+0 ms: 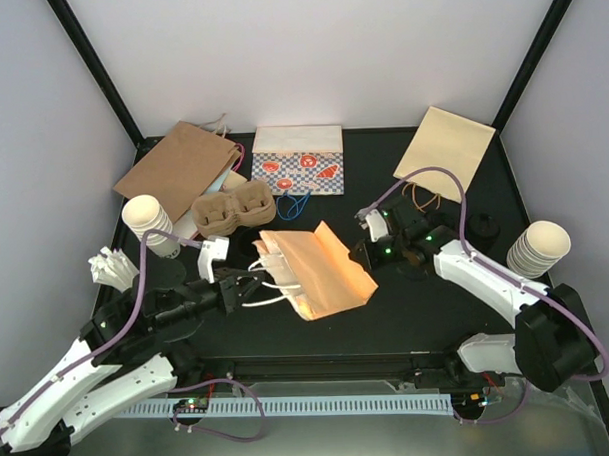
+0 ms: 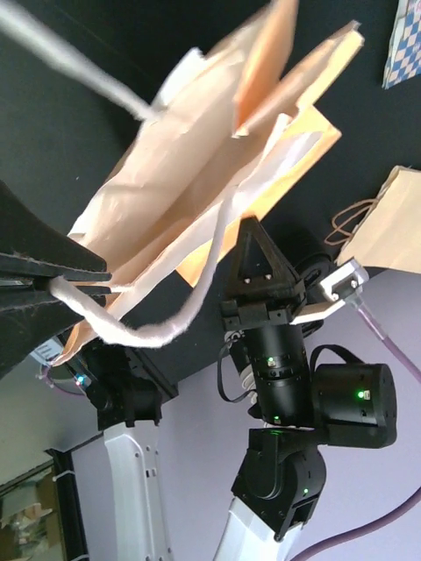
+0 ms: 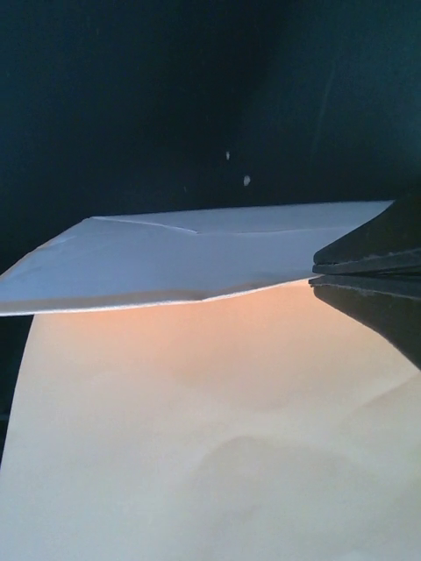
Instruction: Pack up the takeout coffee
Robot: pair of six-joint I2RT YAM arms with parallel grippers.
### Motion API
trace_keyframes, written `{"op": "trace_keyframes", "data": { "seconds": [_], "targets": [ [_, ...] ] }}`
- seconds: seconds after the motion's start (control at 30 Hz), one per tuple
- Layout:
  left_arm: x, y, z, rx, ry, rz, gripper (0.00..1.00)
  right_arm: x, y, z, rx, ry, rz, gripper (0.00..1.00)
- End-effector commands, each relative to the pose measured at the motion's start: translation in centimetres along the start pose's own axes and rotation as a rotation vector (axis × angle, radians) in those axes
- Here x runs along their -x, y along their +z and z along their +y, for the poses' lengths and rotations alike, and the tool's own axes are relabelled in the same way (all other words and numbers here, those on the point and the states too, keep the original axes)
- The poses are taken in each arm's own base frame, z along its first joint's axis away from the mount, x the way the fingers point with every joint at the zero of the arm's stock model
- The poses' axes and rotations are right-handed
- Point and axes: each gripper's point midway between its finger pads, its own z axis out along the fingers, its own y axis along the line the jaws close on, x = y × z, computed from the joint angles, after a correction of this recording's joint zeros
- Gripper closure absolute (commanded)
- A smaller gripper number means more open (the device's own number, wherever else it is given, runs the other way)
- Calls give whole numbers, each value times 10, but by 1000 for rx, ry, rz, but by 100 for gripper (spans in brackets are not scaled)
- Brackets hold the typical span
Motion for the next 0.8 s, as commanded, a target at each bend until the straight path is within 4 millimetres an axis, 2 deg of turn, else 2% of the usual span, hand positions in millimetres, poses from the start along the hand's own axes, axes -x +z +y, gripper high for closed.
{"op": "trace_keyframes", "data": {
  "seconds": [0.0,0.13,0.33,0.53,0.77],
  "targets": [
    [18,-21,-9,9,29,-68,98,9,-8,-10,39,79,-58,99],
    [25,-33,-10,32,50,-102,98,10,-13,-24,48,158,-93,99],
    [28,-47,2,110,56,-125,98,10,-21,-35,61,228,-142,98],
    [34,-60,1,123,63,-160,98,7,-26,-55,28,305,-169,96],
    [37,-59,-7,112,93,-142,98,1,-29,-70,-38,308,-201,90]
  ]
}}
